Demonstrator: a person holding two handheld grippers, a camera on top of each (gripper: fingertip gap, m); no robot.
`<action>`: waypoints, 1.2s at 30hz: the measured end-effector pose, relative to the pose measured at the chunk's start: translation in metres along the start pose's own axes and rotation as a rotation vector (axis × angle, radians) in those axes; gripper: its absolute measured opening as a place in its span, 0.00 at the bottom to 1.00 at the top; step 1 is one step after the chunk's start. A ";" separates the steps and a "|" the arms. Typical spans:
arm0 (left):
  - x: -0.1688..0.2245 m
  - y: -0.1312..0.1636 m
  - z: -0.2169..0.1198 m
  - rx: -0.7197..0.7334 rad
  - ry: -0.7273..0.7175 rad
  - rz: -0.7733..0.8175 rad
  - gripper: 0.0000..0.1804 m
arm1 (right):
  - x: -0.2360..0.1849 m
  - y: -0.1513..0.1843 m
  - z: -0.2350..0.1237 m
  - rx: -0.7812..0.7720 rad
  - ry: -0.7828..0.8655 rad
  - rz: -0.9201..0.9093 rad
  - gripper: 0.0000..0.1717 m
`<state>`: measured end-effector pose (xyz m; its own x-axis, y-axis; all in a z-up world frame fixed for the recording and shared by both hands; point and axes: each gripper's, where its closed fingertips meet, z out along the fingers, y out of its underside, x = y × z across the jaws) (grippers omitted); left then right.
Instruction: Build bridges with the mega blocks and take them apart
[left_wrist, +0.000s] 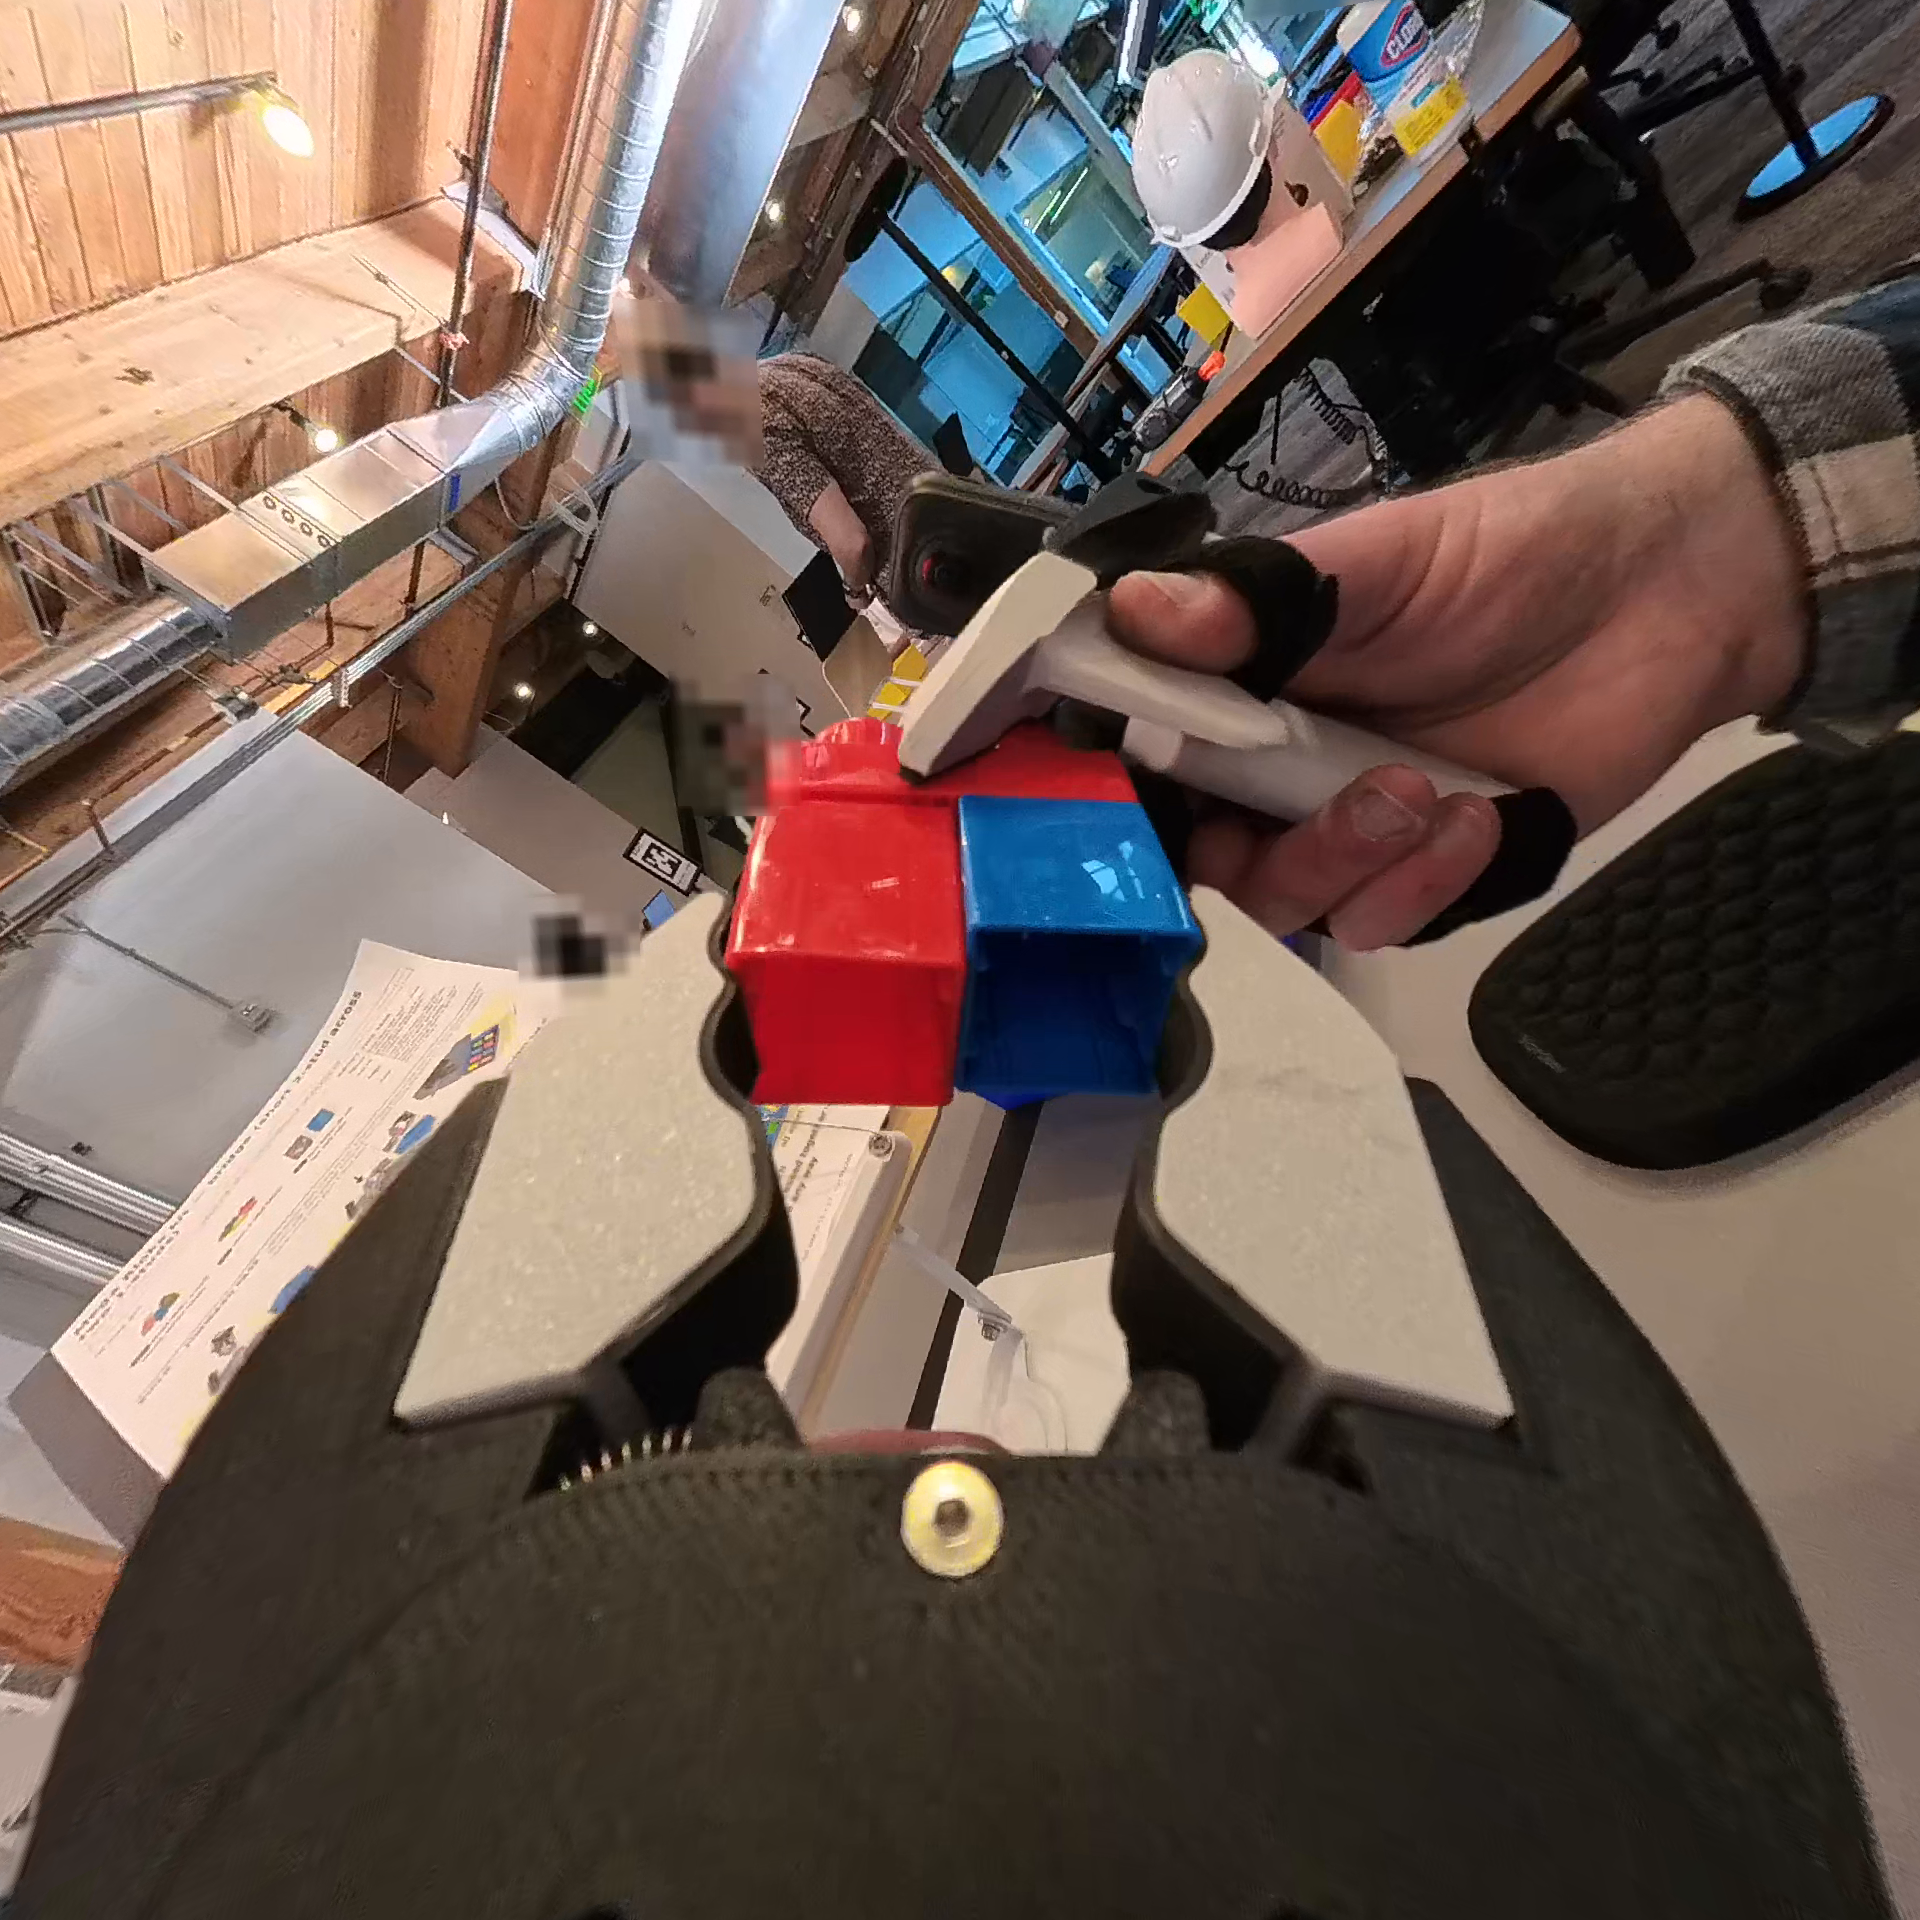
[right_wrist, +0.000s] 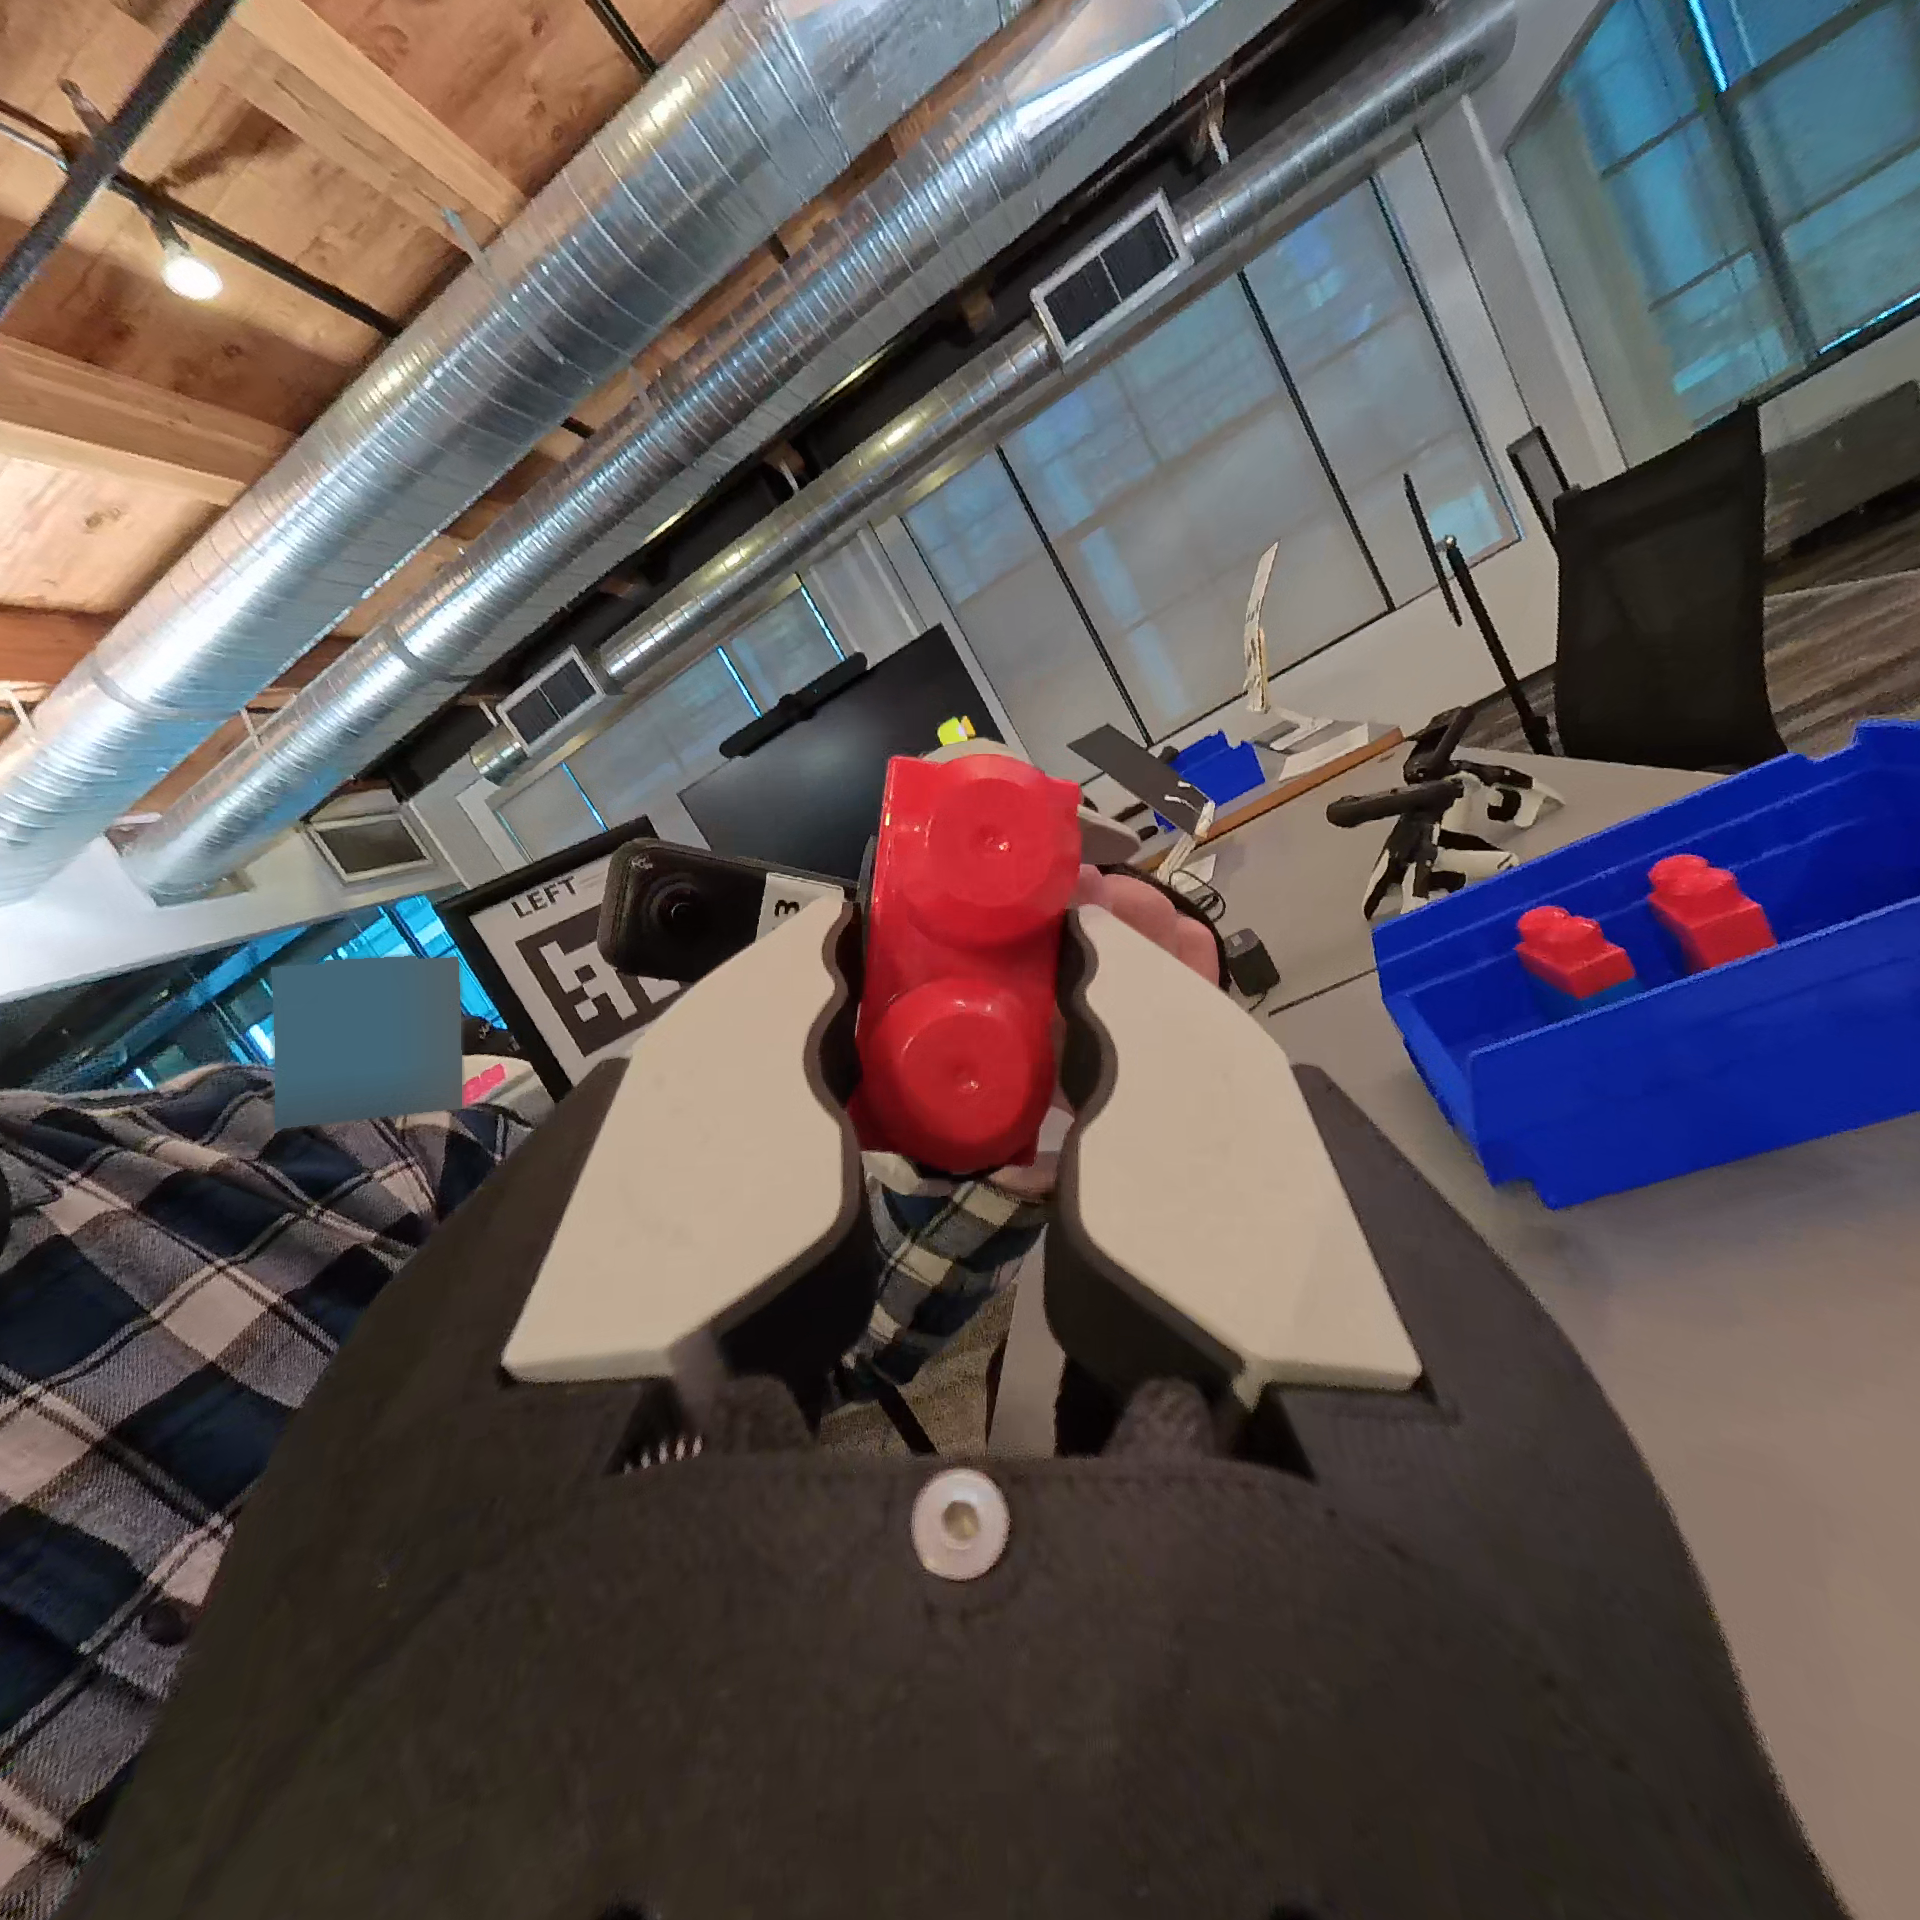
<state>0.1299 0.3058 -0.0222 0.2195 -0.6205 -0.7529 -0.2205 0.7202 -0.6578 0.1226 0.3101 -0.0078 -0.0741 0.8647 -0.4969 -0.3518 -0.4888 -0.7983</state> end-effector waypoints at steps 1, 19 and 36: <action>0.000 -0.001 -0.001 0.004 -0.001 0.002 0.41 | -0.001 0.000 0.000 -0.014 0.002 -0.002 0.21; -0.016 0.012 -0.038 -0.051 -0.010 -0.055 0.41 | 0.044 -0.077 -0.138 -0.050 0.447 -0.176 0.21; 0.019 0.016 -0.010 -0.023 0.161 -0.100 0.41 | 0.073 -0.031 -0.128 -0.463 0.370 -0.019 0.45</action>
<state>0.1208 0.3027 -0.0470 0.0867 -0.7319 -0.6759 -0.2272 0.6460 -0.7287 0.2471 0.3737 -0.0632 0.2878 0.8165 -0.5005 0.1002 -0.5454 -0.8322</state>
